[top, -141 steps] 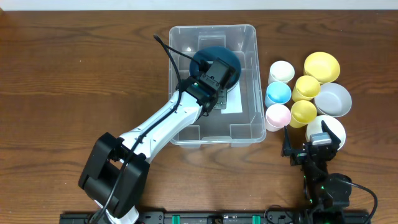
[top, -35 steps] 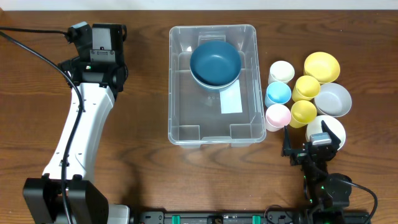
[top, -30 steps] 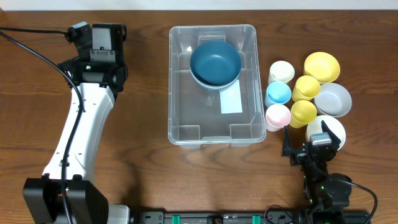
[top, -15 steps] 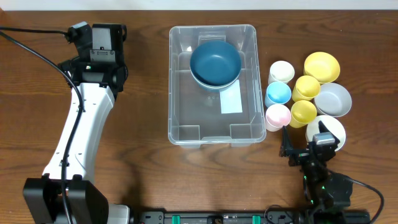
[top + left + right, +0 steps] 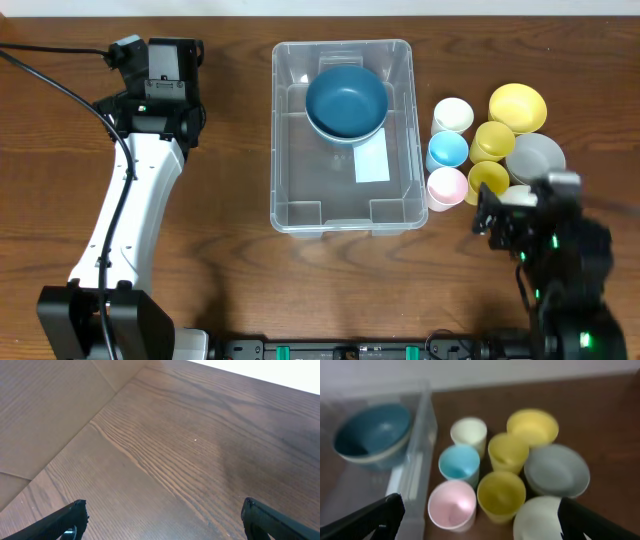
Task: Pack container
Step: 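Move the right gripper down over the yellow cup and grasp its rim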
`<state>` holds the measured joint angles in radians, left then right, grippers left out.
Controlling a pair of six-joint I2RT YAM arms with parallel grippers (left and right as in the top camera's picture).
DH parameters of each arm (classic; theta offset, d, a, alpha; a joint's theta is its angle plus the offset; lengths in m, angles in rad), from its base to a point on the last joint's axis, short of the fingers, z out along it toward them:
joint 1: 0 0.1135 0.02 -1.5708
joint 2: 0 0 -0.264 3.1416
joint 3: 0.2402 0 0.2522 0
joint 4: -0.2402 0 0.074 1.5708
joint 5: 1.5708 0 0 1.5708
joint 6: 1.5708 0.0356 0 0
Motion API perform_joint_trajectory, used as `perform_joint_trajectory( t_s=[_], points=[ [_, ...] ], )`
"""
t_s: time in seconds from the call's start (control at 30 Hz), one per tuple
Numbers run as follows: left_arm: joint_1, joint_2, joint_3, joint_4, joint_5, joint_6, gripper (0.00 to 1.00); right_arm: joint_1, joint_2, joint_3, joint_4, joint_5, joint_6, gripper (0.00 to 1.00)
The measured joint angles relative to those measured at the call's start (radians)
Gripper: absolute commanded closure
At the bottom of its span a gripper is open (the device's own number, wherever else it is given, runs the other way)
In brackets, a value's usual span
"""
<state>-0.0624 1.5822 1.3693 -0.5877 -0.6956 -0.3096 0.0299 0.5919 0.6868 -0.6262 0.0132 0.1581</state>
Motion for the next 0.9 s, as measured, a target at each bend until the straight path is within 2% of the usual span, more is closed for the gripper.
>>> perform_joint_trajectory(
  t_s=[0.13,0.27,0.73,0.9],
  points=[
    [0.0,0.0,0.0,0.0,0.0,0.0,0.02,0.0,0.184,0.084,-0.088,-0.014,0.011,0.01],
    [0.0,0.0,0.0,0.0,0.0,0.0,0.02,0.0,0.257,0.103,-0.094,-0.016,0.014,0.01],
    [0.0,0.0,0.0,0.0,0.0,0.0,0.02,0.0,0.271,0.105,-0.203,-0.013,-0.019,0.01],
    [0.0,0.0,0.0,0.0,0.0,0.0,0.02,0.0,0.271,0.105,-0.211,0.047,-0.013,0.01]
  ],
)
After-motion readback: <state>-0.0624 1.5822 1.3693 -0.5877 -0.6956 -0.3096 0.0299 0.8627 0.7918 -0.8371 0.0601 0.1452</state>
